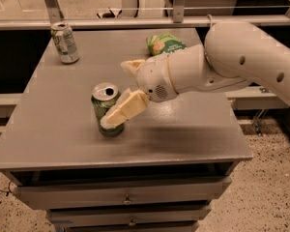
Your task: Knock green can over
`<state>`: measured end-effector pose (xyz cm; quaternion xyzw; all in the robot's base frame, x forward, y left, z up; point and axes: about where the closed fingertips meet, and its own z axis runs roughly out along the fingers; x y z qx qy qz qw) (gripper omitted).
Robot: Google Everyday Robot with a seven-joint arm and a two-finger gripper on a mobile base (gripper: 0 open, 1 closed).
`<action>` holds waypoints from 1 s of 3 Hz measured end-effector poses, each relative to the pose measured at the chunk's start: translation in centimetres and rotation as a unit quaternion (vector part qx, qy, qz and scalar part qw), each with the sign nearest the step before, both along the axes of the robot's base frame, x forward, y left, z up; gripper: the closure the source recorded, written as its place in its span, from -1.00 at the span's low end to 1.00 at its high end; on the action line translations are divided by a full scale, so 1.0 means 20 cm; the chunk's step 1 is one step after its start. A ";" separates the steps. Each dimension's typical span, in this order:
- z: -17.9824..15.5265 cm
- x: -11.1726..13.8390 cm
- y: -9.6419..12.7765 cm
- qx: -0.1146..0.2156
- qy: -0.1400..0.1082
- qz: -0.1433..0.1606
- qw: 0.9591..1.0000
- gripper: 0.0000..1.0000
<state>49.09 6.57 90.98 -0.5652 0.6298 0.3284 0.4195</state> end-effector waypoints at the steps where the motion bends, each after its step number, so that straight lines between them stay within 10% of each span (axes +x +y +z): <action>1: -0.03 0.03 0.07 0.014 0.004 -0.004 1.000 -1.00; 3: 0.03 0.28 0.06 0.016 -0.030 -0.032 0.999 -1.00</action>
Offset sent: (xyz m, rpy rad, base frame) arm 0.0520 0.0112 0.0026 0.0575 -0.0499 -0.0732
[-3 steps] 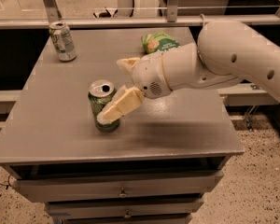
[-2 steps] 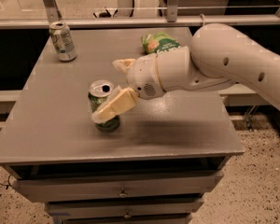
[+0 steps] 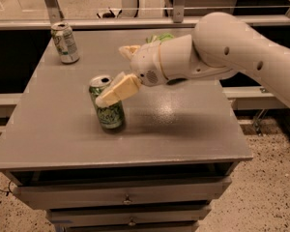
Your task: Knock green can over
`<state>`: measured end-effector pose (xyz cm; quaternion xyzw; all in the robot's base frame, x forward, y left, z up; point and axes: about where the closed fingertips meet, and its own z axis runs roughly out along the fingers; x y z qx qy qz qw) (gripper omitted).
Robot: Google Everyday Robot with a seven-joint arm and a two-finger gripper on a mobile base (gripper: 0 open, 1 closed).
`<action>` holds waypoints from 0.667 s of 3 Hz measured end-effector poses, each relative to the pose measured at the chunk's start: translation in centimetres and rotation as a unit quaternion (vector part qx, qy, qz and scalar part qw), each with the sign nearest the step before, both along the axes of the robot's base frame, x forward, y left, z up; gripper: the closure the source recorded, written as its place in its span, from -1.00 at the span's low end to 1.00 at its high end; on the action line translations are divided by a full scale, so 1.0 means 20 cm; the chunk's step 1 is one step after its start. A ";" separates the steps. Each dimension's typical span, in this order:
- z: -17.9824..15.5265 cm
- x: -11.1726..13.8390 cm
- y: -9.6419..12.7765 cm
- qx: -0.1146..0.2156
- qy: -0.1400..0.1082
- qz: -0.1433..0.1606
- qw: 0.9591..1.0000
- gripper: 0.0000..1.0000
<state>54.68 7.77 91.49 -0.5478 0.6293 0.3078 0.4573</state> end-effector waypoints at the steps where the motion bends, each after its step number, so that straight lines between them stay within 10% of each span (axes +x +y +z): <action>1: 0.07 0.20 -0.04 -0.003 -0.021 -0.025 0.999 -1.00; 2: 0.13 0.36 -0.08 -0.002 -0.031 -0.050 0.998 -1.00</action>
Offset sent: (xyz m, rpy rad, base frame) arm 0.1104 -0.0344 0.0394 -0.0020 -0.0861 -0.1684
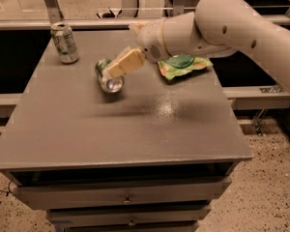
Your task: Knock green can over
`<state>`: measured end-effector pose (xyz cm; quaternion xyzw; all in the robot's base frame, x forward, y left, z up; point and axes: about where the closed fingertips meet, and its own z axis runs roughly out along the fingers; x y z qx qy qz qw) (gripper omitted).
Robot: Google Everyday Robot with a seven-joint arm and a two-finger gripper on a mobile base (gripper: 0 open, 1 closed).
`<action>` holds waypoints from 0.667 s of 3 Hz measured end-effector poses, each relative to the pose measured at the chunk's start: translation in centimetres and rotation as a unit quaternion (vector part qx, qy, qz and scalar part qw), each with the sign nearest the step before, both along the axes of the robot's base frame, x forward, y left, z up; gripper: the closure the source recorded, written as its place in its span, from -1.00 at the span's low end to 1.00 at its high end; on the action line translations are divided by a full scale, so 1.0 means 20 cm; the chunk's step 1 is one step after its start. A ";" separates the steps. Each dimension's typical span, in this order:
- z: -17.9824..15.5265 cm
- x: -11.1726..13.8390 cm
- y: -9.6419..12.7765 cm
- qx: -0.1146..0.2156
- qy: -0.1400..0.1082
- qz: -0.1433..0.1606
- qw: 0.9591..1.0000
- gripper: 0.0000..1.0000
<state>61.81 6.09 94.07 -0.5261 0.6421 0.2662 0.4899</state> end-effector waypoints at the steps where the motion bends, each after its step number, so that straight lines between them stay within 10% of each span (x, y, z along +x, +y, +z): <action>1: -0.03 0.05 -0.10 -0.005 0.003 -0.015 1.000 -1.00; 2: -0.11 0.05 -0.29 -0.012 0.010 -0.024 1.000 -1.00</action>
Offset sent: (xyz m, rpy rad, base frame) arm 0.0113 -0.1230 -0.0432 -0.0446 0.0342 -0.0858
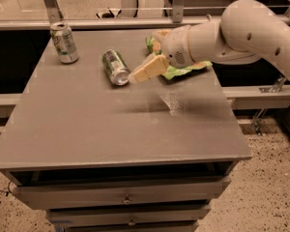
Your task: Knock green can over
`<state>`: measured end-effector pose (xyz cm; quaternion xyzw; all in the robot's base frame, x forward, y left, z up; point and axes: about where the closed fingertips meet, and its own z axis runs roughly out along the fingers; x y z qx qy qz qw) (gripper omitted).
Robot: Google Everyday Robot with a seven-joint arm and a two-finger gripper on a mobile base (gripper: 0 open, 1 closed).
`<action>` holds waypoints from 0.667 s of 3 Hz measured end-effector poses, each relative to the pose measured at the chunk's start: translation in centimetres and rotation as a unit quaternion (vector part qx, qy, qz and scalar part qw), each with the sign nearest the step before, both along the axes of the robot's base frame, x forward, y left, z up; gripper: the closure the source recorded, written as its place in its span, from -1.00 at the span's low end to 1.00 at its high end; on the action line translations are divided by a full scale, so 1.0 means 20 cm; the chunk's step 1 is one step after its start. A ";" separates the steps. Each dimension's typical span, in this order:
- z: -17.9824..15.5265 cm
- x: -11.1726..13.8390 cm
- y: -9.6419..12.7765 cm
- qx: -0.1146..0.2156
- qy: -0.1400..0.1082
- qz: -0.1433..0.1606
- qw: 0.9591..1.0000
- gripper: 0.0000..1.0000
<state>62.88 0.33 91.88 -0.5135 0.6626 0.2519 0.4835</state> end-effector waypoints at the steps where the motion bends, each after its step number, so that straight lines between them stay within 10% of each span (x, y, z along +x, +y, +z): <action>1: -0.05 -0.01 -0.27 -0.007 0.000 -0.013 1.000 -1.00; 2: -0.05 -0.03 -0.53 -0.010 -0.006 -0.027 1.000 -1.00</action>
Offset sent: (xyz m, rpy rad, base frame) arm -0.0097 -0.1766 -0.0092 -0.0277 -0.0309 -0.0968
